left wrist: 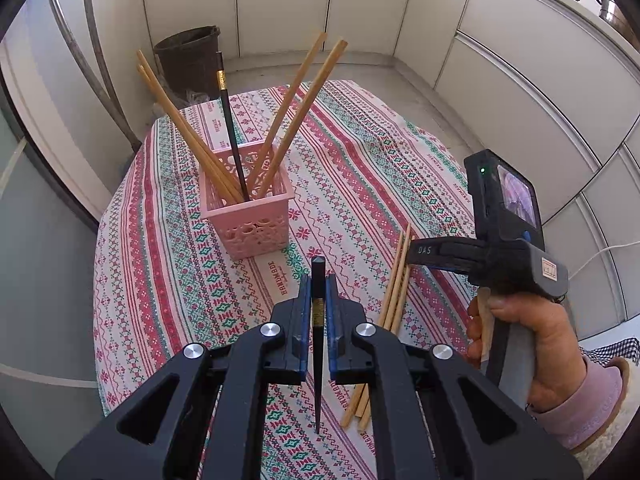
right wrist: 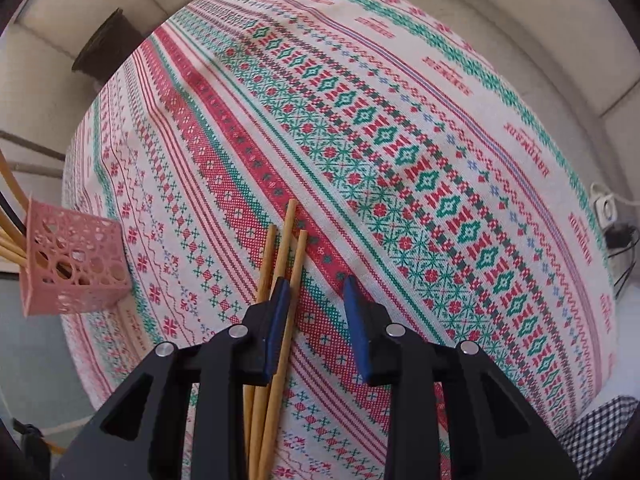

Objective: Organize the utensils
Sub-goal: 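Grasp a wooden stick with the right gripper while the left gripper lifts its stick, then carry both upright sticks to the pink holder and lower them inside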

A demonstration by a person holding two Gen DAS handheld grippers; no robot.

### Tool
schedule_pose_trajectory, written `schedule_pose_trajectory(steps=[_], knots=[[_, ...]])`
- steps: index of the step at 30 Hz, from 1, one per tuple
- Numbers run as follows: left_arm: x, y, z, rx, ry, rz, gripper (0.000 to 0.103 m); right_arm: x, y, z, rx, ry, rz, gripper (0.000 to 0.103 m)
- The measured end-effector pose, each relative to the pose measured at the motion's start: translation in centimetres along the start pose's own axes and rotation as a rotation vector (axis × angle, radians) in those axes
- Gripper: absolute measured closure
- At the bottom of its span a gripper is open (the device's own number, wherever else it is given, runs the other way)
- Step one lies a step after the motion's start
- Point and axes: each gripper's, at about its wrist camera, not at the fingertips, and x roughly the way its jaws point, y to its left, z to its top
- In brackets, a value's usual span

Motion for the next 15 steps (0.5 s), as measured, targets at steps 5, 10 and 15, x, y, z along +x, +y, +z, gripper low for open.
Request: schedule_pose_trajectory(steps=[5, 10, 15], knots=[[-0.1, 0.6, 0.1, -0.019, -0.007, 0.007, 0.097, 0.2, 0.8, 0.0, -0.065, -0.055, -0.025, 0.094], [-0.8, 1.3, 0.3, -0.047, -0.039, -0.004, 0.097, -0.3, -1.5, 0.4, -0.032, -0.069, 0.143, 0.098], [-2.1, 1.8, 0.7, -0.085, -0.087, -0.033, 0.097, -4.9, -1.6, -0.9, -0.108, -0.191, 0.220, 0.098]])
